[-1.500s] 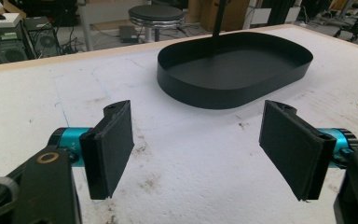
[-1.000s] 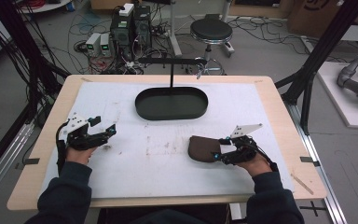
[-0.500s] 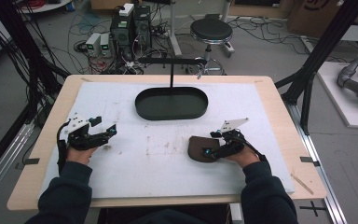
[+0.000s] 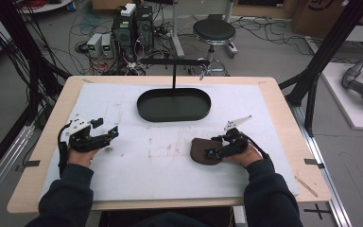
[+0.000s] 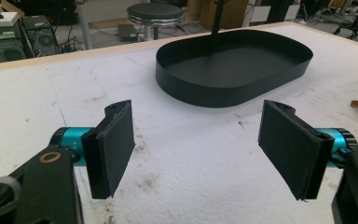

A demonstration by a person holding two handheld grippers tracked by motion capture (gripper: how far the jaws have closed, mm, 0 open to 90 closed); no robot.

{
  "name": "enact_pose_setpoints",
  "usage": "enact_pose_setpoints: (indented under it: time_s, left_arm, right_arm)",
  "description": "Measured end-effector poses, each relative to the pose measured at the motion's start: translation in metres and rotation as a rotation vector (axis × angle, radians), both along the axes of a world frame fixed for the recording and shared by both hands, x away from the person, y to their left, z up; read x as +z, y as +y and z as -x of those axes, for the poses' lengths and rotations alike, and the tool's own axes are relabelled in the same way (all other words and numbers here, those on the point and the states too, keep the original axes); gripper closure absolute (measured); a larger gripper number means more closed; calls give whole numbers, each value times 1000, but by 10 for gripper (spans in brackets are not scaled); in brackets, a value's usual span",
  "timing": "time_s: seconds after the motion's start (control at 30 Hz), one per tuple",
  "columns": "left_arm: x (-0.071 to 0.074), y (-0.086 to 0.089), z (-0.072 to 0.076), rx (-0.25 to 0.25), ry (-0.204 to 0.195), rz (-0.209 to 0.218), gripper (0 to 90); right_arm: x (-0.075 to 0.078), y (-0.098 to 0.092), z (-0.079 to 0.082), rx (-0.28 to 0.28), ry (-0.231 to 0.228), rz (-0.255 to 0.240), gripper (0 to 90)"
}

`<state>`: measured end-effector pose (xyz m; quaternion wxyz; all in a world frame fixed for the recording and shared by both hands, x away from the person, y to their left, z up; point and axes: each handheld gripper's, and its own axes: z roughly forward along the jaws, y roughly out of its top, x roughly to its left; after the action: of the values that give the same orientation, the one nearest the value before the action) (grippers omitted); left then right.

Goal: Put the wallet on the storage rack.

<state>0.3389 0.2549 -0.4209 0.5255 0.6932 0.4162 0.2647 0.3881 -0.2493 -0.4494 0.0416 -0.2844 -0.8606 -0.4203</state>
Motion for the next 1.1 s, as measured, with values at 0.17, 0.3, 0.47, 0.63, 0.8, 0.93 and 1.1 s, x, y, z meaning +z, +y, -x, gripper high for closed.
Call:
enact_pose_setpoints:
  time_s: [0.17,0.3,0.47,0.63,0.8,0.93,1.1]
  left_arm:
    - [0,0,0,3,1,4,267]
    - [0,1,0,5,0,4,267]
    - [0,1,0,7,-1,7,268]
    - [1,2,0,8,-2,10,271]
    - [1,2,0,8,-2,9,271]
    - [0,2,0,8,-1,9,271]
    - [0,2,0,8,-1,9,271]
  right_arm:
    - [3,-1,2,-15,11,10,317]
    - [10,-5,6,-19,-30,25,430]
    - [20,-8,12,-23,-96,38,556]
    - [32,-8,22,-19,-178,63,633]
    - [45,-11,28,-96,-331,114,679]
    - [52,-16,31,-210,-449,193,699]
    - [53,-18,33,-258,-505,227,701]
